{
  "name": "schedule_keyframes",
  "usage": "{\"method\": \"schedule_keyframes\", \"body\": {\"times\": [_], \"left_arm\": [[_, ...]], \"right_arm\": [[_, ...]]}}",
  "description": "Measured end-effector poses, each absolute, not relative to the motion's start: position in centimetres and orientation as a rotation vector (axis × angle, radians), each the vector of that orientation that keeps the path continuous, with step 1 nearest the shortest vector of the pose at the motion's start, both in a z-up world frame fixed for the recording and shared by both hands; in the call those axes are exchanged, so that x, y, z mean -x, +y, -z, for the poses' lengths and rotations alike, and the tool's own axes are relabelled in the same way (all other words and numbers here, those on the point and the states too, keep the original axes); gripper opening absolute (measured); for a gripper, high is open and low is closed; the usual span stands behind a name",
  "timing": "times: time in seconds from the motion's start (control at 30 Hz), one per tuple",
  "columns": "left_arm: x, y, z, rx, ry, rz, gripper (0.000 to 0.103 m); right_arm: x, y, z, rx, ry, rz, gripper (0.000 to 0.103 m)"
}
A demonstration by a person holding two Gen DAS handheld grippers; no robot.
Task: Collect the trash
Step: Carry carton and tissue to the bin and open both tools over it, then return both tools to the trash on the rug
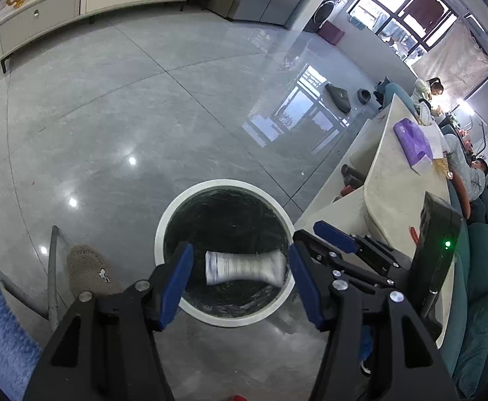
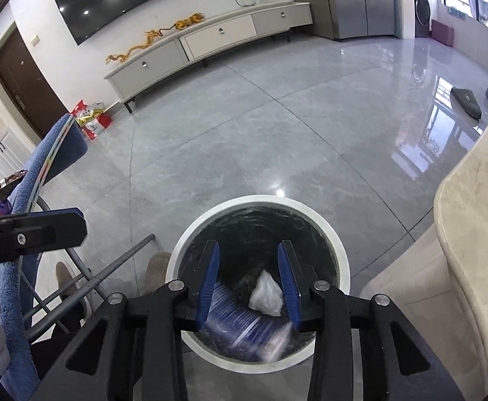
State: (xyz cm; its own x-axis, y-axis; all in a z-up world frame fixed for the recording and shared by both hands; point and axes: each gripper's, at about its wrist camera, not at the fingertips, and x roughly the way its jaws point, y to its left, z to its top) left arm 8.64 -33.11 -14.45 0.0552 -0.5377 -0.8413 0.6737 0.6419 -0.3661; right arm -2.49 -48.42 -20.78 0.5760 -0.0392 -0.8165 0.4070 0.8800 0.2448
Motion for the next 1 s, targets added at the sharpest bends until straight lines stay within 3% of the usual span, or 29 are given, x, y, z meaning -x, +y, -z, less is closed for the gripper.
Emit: {"method": "schedule_keyframes", "body": {"times": [0.4, 0.53, 1.0], "left_arm": [[-5.8, -26.0, 7.2, -0.131, 0.992, 0.873, 0.058], [-4.3, -22.5, 4.7, -0.164, 0.921, 0.828, 0.069], [-2.3, -6.2, -0.2, -0.027, 0.797, 0.636, 0.073]], "right_arm": [[5.0, -46.0, 16.1, -0.417, 0.849, 0.257, 0.043], [6.2, -44.2, 12.5, -0.405, 0.782, 0.245, 0.047], [7.4, -35.9, 0.5, -0.284, 0.572, 0.109, 0.052]]}}
